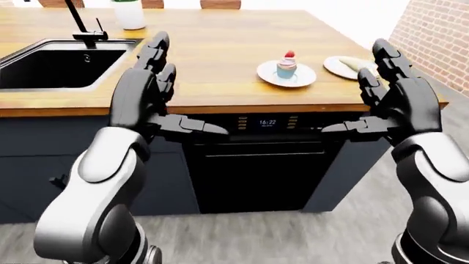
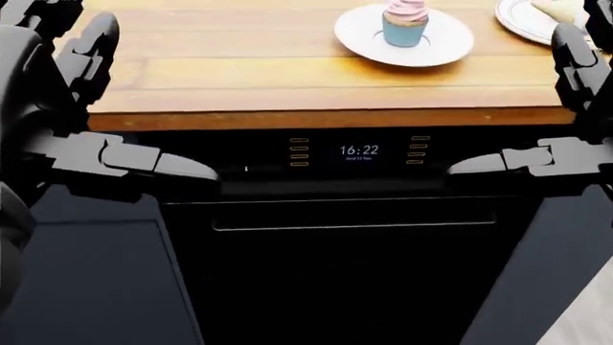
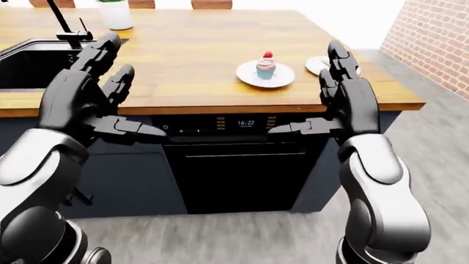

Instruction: Move the dessert items from the plate to the tray.

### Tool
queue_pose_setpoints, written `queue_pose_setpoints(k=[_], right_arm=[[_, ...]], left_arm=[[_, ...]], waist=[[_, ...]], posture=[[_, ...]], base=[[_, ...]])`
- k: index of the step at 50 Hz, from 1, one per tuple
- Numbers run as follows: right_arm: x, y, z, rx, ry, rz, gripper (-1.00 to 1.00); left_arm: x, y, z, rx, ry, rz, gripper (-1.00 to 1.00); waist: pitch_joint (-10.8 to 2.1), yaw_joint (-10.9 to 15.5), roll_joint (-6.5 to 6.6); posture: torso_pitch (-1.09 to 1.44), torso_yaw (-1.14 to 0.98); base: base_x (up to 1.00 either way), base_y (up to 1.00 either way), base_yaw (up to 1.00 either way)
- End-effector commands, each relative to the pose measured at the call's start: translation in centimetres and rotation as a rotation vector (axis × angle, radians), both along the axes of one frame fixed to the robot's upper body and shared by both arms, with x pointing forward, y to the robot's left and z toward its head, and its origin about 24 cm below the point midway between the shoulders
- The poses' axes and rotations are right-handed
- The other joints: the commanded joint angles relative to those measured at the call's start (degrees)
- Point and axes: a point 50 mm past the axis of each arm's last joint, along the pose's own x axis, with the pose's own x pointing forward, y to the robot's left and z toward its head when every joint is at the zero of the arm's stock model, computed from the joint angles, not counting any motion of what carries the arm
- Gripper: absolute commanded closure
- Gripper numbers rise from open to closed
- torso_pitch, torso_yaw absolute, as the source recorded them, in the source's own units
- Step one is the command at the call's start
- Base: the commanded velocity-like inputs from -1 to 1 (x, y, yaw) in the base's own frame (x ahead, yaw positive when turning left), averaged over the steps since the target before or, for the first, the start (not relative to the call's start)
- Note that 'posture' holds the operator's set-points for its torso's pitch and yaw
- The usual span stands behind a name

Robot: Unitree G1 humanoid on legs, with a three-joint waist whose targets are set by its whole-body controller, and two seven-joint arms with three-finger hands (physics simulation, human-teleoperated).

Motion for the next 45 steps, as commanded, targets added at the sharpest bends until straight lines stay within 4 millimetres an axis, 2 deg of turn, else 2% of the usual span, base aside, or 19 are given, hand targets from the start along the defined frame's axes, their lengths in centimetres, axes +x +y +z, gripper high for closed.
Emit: queue_pose_setpoints(k=[1,2,3,4,7,10,11,12,13,15,17,18,22,26,29,30,35,44,45], right_arm=[[-0.4,-0.1,1.2,-0.012,-0.058,-0.003,-1.0],[-0.5,-0.1,1.4,-0.012,-0.066,-0.002,-1.0],[-0.5,0.0,1.6,-0.016,-0.071,-0.001,-1.0],[-0.5,0.1,1.7,-0.019,-0.074,0.002,-1.0],[-0.5,0.2,2.0,-0.038,-0.087,-0.001,-1.0],[-0.5,0.3,2.2,-0.044,-0.09,0.001,-1.0],[-0.5,0.2,2.3,-0.059,-0.092,-0.009,-1.0],[-0.5,0.2,2.3,-0.053,-0.092,-0.009,-1.0],[-0.4,0.3,2.3,-0.057,-0.091,-0.008,-1.0],[-0.5,0.5,2.7,-0.062,-0.098,0.005,-1.0],[-0.7,0.7,3.2,0.002,-0.117,0.044,-1.0],[-0.7,0.6,3.2,-0.019,-0.11,0.036,-1.0],[-0.4,0.5,3.3,-0.06,-0.102,0.029,-1.0],[-0.3,0.8,3.5,-0.084,-0.099,0.038,-1.0],[-0.1,0.5,3.8,-0.098,-0.1,0.014,-1.0],[0.0,0.4,3.9,-0.096,-0.101,0.009,-1.0],[0.0,0.2,4.7,-0.116,-0.11,0.003,-1.0],[0.1,0.0,5.3,-0.104,-0.115,-0.001,-1.0],[0.1,0.0,5.3,-0.102,-0.116,0.001,-1.0]], left_arm=[[-0.2,-0.1,0.7,0.001,-0.037,-0.006,-1.0],[-0.2,0.0,0.8,0.002,-0.038,-0.004,-1.0],[-0.2,0.0,0.8,0.002,-0.038,-0.004,-1.0],[-0.1,0.1,0.9,0.002,-0.038,-0.003,-1.0],[-0.1,0.2,1.0,-0.002,-0.039,0.0,-1.0],[-0.2,0.4,1.2,-0.003,-0.043,0.001,-1.0],[-0.1,0.4,1.2,-0.003,-0.043,0.002,-1.0],[-0.1,0.4,1.2,-0.002,-0.043,0.002,-1.0],[-0.1,0.5,1.3,-0.003,-0.043,0.003,-1.0],[-0.1,0.7,1.5,-0.004,-0.047,0.006,-1.0],[-0.2,0.9,1.8,-0.005,-0.053,0.008,-1.0],[-0.1,1.0,1.9,-0.006,-0.055,0.009,-1.0],[0.0,1.2,1.8,-0.01,-0.056,0.013,-1.0],[0.0,1.6,2.1,-0.009,-0.061,0.017,-1.0],[0.0,1.6,2.3,-0.006,-0.064,0.018,-1.0],[0.1,1.7,2.3,-0.005,-0.063,0.018,-1.0],[0.1,1.8,2.8,-0.004,-0.068,0.02,-1.0],[0.3,1.7,3.0,0.005,-0.071,0.017,-1.0],[0.2,1.7,3.1,0.006,-0.073,0.016,-1.0]], waist=[[-1.37,0.11,0.77],[-1.43,0.77,2.68],[-0.76,0.7,0.92],[-1.37,0.74,1.9],[-2.53,1.14,2.76],[-1.19,1.71,-0.27],[-2.25,1.28,-3.88],[-3.34,0.97,-5.38],[-1.59,1.16,-4.33],[-0.97,0.56,-4.58],[-2.25,0.17,-4.11],[-1.64,2.0,-4.49],[-0.76,0.09,-2.7],[-1.95,1.29,-2.09],[-1.47,-0.53,-1.69],[-1.12,0.52,-2.32],[-0.83,-0.13,-1.06],[-0.59,0.42,-1.24],[-0.63,0.61,-2.21]], posture=[[0.0,0.0],[0.0,0.0],[0.0,0.0],[0.0,0.0],[0.0,0.0],[0.0,0.0],[0.0,0.0],[0.0,0.0],[0.0,0.0],[0.0,0.0],[0.0,0.0],[0.0,0.0],[0.0,0.0],[0.0,0.0],[0.0,0.0],[0.0,0.0],[0.0,0.0],[0.0,0.0],[0.0,0.0]], base=[[0.25,-0.72,0.0],[0.24,-0.71,0.0],[0.25,-0.72,0.0],[0.25,-0.71,0.0],[0.25,-0.68,0.0],[0.25,-0.62,0.0],[0.24,-0.55,0.0],[0.24,-0.36,0.0],[0.23,-0.21,0.0],[0.08,0.0,0.0],[0.0,0.24,0.0],[0.0,0.0,1.0],[0.0,0.0,0.64],[0.0,0.0,0.21],[0.0,0.08,0.67],[0.0,0.0,0.0],[0.0,0.0,0.0],[0.21,0.02,0.0],[0.15,0.0,0.0]])
